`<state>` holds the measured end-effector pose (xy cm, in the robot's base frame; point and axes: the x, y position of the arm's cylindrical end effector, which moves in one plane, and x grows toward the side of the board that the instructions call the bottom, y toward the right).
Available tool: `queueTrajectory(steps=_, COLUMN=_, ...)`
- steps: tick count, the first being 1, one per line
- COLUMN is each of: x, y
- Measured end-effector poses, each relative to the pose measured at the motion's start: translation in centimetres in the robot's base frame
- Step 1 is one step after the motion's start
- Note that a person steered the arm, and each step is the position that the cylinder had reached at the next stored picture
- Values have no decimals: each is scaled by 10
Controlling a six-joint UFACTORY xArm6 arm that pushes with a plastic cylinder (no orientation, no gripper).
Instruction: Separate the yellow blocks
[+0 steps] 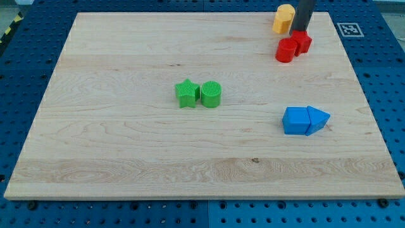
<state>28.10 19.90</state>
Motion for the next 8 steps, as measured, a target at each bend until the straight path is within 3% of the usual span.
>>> queueTrajectory(steps=2, x=7, y=17)
queueTrajectory(steps=3, x=-8, y=64)
queueTrajectory(steps=4, x=-39, y=76)
queueTrajectory(steps=6, x=-89, y=-5)
queueTrajectory(steps=8, x=-89, y=-36)
